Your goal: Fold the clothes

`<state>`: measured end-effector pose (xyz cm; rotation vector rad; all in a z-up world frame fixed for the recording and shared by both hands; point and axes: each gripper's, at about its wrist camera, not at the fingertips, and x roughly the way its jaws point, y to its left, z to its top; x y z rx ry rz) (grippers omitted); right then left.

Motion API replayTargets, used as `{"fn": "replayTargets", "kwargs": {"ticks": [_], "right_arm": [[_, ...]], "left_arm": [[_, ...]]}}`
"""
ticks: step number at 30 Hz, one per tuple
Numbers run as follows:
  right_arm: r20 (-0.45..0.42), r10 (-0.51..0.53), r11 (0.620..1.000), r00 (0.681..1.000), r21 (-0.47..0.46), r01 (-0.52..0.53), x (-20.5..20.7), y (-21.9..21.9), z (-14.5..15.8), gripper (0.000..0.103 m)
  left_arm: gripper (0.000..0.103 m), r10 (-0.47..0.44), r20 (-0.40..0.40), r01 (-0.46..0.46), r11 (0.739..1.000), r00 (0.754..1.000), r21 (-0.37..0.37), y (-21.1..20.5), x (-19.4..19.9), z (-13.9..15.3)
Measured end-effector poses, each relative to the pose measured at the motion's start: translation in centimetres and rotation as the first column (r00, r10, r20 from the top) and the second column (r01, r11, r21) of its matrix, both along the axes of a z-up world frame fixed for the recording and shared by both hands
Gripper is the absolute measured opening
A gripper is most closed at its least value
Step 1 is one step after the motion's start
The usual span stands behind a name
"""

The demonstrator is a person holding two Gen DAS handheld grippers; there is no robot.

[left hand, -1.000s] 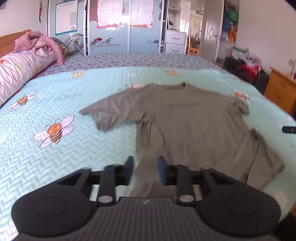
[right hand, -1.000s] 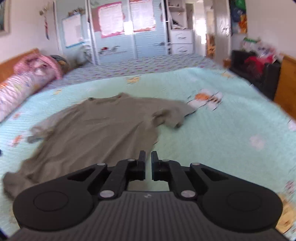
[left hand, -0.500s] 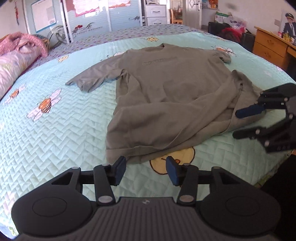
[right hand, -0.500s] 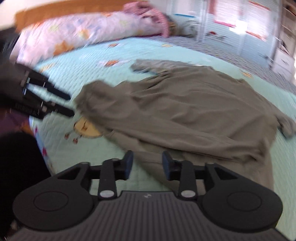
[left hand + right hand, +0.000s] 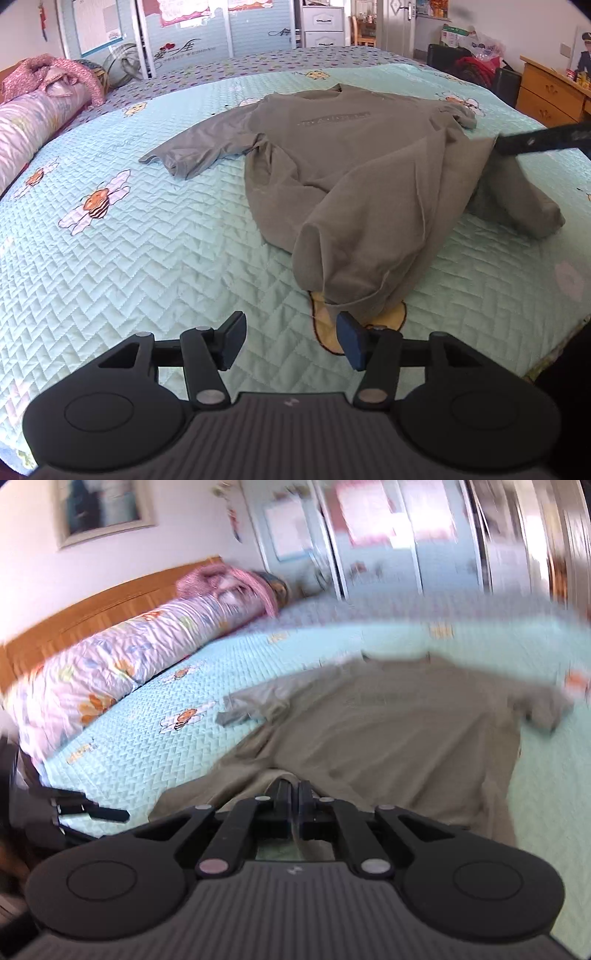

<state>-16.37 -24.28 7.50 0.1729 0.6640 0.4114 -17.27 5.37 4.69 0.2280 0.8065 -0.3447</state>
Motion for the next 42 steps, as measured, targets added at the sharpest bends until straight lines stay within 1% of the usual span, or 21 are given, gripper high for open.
{"fn": "replayTargets", "kwargs": {"ticks": [3, 7, 13, 16, 21, 22, 23, 24, 25, 27, 28, 29, 31, 32, 33, 34, 35, 37, 38, 40, 42], "right_arm": [[-0.08, -0.043, 0.998, 0.996, -0.051, 0.039, 0.5, -0.4, -1.9, 0.004], [-0.085, -0.058, 0.998, 0.995, -0.037, 0.055, -1.0, -0.8, -3.0, 0.004], [-0.088, -0.048, 0.997, 0.995, -0.066, 0.042, -1.4, -0.4, -3.4, 0.004], [-0.093, -0.05, 0.997, 0.994, -0.062, 0.044, -1.4, -0.6, -3.3, 0.005], [-0.097, -0.063, 0.995, 0.993, -0.088, 0.054, -1.6, -0.7, -3.5, 0.005], [-0.099, -0.065, 0.995, 0.993, -0.088, 0.056, -1.7, -0.7, -3.5, 0.005], [-0.102, -0.067, 0.995, 0.993, -0.085, 0.058, -1.7, -0.8, -3.6, 0.005], [-0.101, -0.071, 0.995, 0.992, -0.084, 0.062, -1.8, -0.8, -3.6, 0.006], [-0.099, -0.074, 0.994, 0.992, -0.084, 0.066, -1.9, -0.8, -3.6, 0.006], [-0.096, -0.087, 0.993, 0.992, -0.083, 0.079, -2.2, -0.9, -3.5, 0.008], [-0.096, -0.093, 0.993, 0.991, -0.08, 0.086, -2.3, -0.9, -3.4, 0.009], [-0.091, -0.094, 0.993, 0.991, -0.081, 0.087, -2.6, -1.0, -3.2, 0.009], [-0.079, -0.094, 0.993, 0.992, -0.082, 0.088, -3.2, -1.0, -2.8, 0.009], [-0.075, -0.089, 0.993, 0.993, -0.085, 0.082, -3.5, -0.9, -2.7, 0.009], [-0.071, -0.082, 0.993, 0.994, -0.088, 0.076, -3.8, -0.8, -2.5, 0.009], [-0.067, -0.076, 0.993, 0.995, -0.091, 0.07, -4.1, -0.7, -2.3, 0.009], [-0.061, -0.064, 0.994, 0.996, -0.098, 0.057, -4.4, -0.6, -2.1, 0.009], [-0.043, -0.033, 0.993, 0.999, -0.116, 0.028, -5.0, 0.1, -1.6, 0.009], [-0.034, -0.018, 0.992, 0.999, -0.126, 0.013, -5.3, 0.5, -1.3, 0.009], [0.013, 0.022, 0.99, 1.0, -0.138, -0.02, -6.1, 1.3, -0.4, 0.009], [0.064, 0.066, 0.988, 0.996, -0.146, -0.056, -6.8, 2.3, 0.5, 0.009]], "left_arm": [[0.057, -0.064, 0.008, 0.064, 0.998, 0.998, 0.02, -1.1, -0.4, -0.5], [0.057, -0.183, 0.058, 0.176, 0.978, 0.981, 0.109, -2.8, -1.4, -1.4], [0.057, -0.393, 0.141, 0.35, 0.901, 0.908, 0.258, -4.5, -3.0, -2.0], [0.055, -0.468, 0.099, 0.425, 0.858, 0.878, 0.289, -4.5, -2.5, -2.5], [0.036, -0.536, 0.043, 0.508, 0.819, 0.843, 0.266, -4.0, -1.2, -1.9], [0.029, -0.543, 0.039, 0.512, 0.811, 0.839, 0.284, -4.1, -1.0, -2.0], [0.013, -0.55, 0.033, 0.512, 0.797, 0.835, 0.321, -4.3, -1.0, -2.2], [0.005, -0.556, 0.027, 0.511, 0.781, 0.831, 0.359, -4.5, -1.1, -2.5], [0.002, -0.562, 0.02, 0.509, 0.764, 0.827, 0.396, -4.7, -1.1, -2.8], [0.002, -0.571, 0.033, 0.507, 0.753, 0.82, 0.42, -4.6, -1.6, -2.4], [0.002, -0.553, 0.051, 0.487, 0.77, 0.832, 0.412, -4.5, -1.7, -1.8], [0.002, -0.51, 0.077, 0.448, 0.808, 0.856, 0.382, -4.1, -1.6, -0.6], [0.002, -0.348, 0.12, 0.31, 0.916, 0.93, 0.256, -2.5, -0.6, 2.6], [0.002, -0.243, 0.123, 0.224, 0.963, 0.962, 0.154, -1.1, 0.2, 4.3], [0.002, -0.135, 0.116, 0.13, 0.99, 0.984, 0.049, 0.4, 1.1, 6.1], [0.002, -0.021, 0.089, 0.028, 0.997, 0.996, -0.074, 2.2, 1.9, 7.7], [0.002, 0.056, 0.055, -0.047, 0.985, 0.997, -0.166, 3.8, 2.4, 8.8], [0.002, 0.197, -0.034, -0.197, 0.921, 0.98, -0.335, 6.9, 3.5, 10.8], [0.002, 0.217, -0.047, -0.22, 0.907, 0.975, -0.359, 7.4, 3.6, 11.5], [0.002, 0.244, -0.042, -0.243, 0.907, 0.969, -0.343, 7.3, 3.4, 12.7], [0.002, 0.257, -0.098, -0.275, 0.879, 0.961, -0.391, 7.6, 3.3, 13.5]]}}
